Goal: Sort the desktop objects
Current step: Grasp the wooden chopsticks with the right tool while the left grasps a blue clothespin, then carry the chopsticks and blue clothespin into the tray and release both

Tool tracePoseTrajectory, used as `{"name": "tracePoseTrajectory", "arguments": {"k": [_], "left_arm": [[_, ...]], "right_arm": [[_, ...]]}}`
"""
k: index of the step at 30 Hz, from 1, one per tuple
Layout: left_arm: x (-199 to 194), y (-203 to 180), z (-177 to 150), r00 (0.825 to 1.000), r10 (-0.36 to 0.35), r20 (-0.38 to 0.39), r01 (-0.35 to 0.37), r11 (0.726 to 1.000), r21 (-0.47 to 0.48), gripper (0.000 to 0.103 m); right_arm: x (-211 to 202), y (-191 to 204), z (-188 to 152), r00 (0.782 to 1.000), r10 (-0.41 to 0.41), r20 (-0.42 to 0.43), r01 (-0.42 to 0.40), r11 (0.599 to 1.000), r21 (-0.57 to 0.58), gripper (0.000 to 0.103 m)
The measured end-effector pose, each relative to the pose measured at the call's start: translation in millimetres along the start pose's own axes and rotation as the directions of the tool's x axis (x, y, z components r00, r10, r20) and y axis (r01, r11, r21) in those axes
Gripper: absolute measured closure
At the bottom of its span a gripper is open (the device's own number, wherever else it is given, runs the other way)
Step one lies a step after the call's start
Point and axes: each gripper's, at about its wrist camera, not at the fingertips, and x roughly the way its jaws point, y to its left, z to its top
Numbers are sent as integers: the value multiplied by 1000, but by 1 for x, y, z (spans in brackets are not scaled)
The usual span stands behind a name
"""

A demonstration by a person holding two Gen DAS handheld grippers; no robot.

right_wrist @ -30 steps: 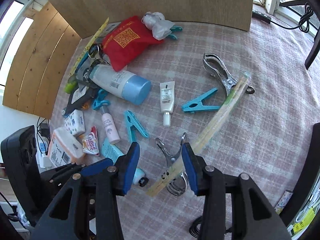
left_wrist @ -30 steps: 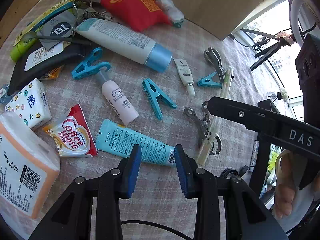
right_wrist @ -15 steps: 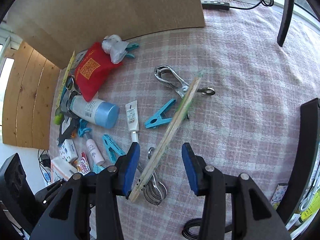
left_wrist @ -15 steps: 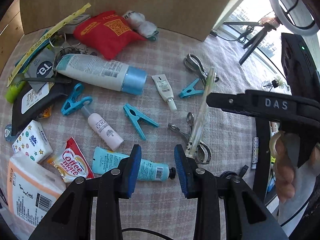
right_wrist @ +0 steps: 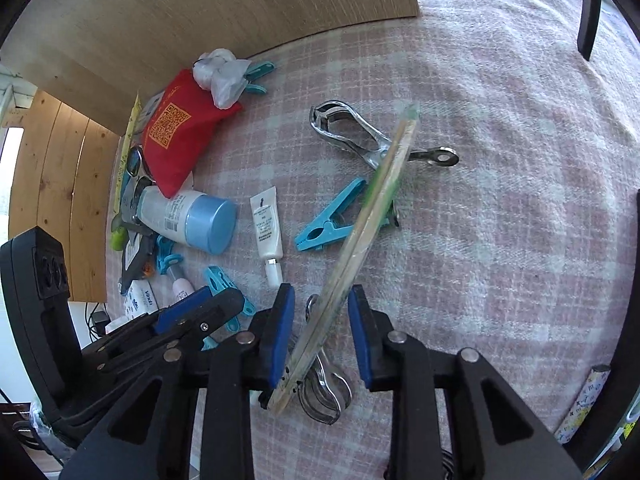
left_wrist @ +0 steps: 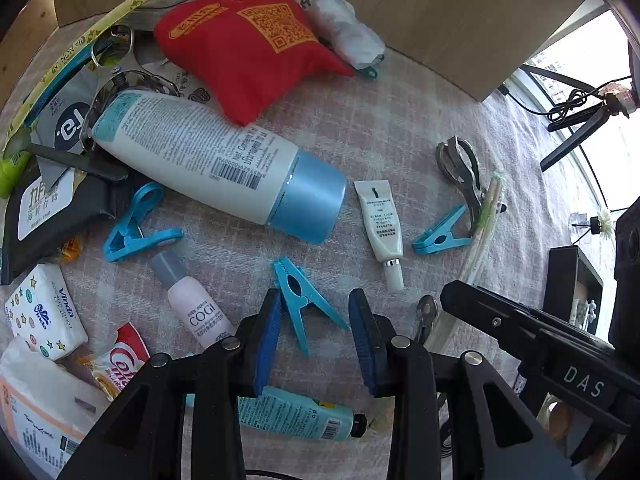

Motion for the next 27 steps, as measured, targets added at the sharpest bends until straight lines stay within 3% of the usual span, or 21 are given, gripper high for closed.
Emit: {"name": "tracePoseTrajectory", "arguments": {"k": [3, 6, 11, 14, 21, 27], "left_arm": [[1, -6, 3, 1000, 25, 16, -25, 999, 22, 71], [2, -8, 1, 998, 59, 33, -61, 997, 44, 83], [0, -7, -5, 997, 58, 53, -62, 996, 68, 84], [-6, -6, -9, 997, 35, 71, -39, 998, 56, 84], [-39, -15, -28, 991, -24, 129, 15, 997, 71, 84], [-62, -63, -43, 984, -93, 151, 70, 986, 154, 84]], "right_arm": [[0, -1, -3, 1000, -16, 2, 16, 1000, -17, 83], [-1, -3, -4, 1000, -19, 8, 19, 999, -31, 88], [-9, -4, -9, 1000, -8, 29, 9, 999, -37, 93], [-17, -6, -15, 998, 29, 50, -28, 999, -23, 98], [-43, -11, -36, 993, 61, 105, -58, 998, -32, 98], [-83, -44, -66, 984, 72, 165, -73, 997, -2, 98]]}}
